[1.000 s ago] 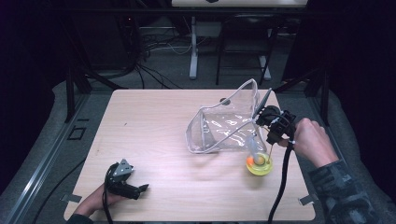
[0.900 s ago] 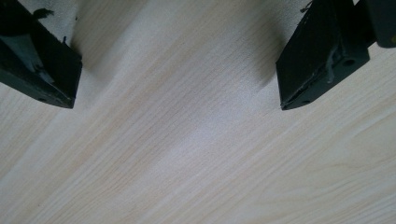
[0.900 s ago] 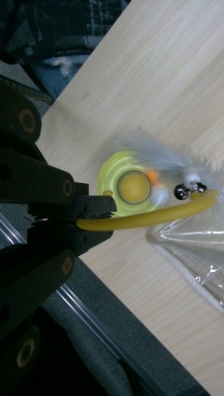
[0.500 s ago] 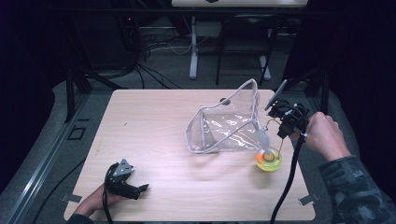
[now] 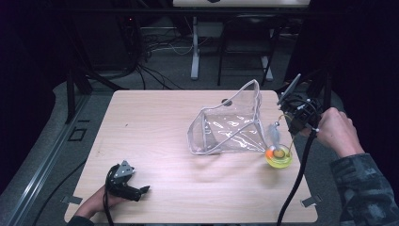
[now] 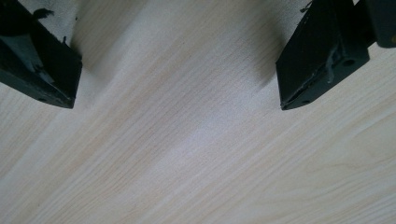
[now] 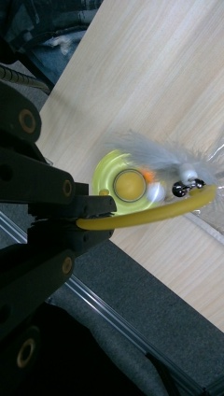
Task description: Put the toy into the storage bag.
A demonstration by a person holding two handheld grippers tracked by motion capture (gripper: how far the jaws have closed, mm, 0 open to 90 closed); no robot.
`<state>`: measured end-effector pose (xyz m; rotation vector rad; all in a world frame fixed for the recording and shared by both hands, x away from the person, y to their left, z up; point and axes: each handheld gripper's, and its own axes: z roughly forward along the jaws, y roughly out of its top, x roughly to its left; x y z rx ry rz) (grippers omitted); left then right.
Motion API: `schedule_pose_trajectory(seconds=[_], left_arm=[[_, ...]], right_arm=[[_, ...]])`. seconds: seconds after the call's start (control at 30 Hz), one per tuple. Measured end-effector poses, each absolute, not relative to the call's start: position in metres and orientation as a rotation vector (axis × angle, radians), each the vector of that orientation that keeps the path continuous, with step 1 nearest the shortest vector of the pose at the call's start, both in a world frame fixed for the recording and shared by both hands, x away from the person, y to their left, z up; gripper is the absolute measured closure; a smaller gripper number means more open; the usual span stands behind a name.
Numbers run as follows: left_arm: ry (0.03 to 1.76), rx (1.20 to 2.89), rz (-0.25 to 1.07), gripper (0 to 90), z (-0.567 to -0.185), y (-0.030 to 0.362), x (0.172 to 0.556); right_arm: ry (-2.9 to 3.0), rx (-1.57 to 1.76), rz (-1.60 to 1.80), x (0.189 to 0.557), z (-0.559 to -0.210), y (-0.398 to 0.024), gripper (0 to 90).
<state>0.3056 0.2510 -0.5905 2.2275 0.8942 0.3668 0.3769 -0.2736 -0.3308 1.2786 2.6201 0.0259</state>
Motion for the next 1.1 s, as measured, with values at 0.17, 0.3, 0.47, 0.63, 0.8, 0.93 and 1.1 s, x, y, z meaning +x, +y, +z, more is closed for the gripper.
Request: schedule_pose_trajectory(seconds=[0.17, 0.3, 0.47, 0.63, 0.8, 0.93, 1.1], left_arm=[[0.894, 2.226, 0.367, 0.1, -0.591, 0.251, 0.306], [0.895, 2.226, 0.367, 0.1, -0.591, 0.251, 0.305], [0.894, 2.227, 0.368, 0.1, -0.591, 0.251, 0.306], [0.891, 2.228, 0.367, 0.0, -0.59, 0.251, 0.306], [0.89, 2.228, 0.367, 0.1, -0.59, 0.251, 0.306], [0.894, 2.227, 0.367, 0.1, -0.591, 0.251, 0.306], [0.895, 2.226, 0.366, 0.1, -0.591, 0.251, 0.305]], right_arm=[[2.596, 1.324, 0.038, 0.378, -0.327, -0.281, 87.6], [2.588, 1.328, 0.018, 0.381, -0.32, -0.285, 87.5], [2.576, 1.335, 0.004, 0.383, -0.313, -0.288, 87.6], [2.559, 1.361, 0.021, 0.387, -0.305, -0.292, 87.6], [2.54, 1.385, 0.067, 0.392, -0.299, -0.294, 87.5], [2.531, 1.385, 0.043, 0.396, -0.294, -0.293, 87.5], [2.519, 1.361, -0.019, 0.401, -0.285, -0.288, 87.6]])
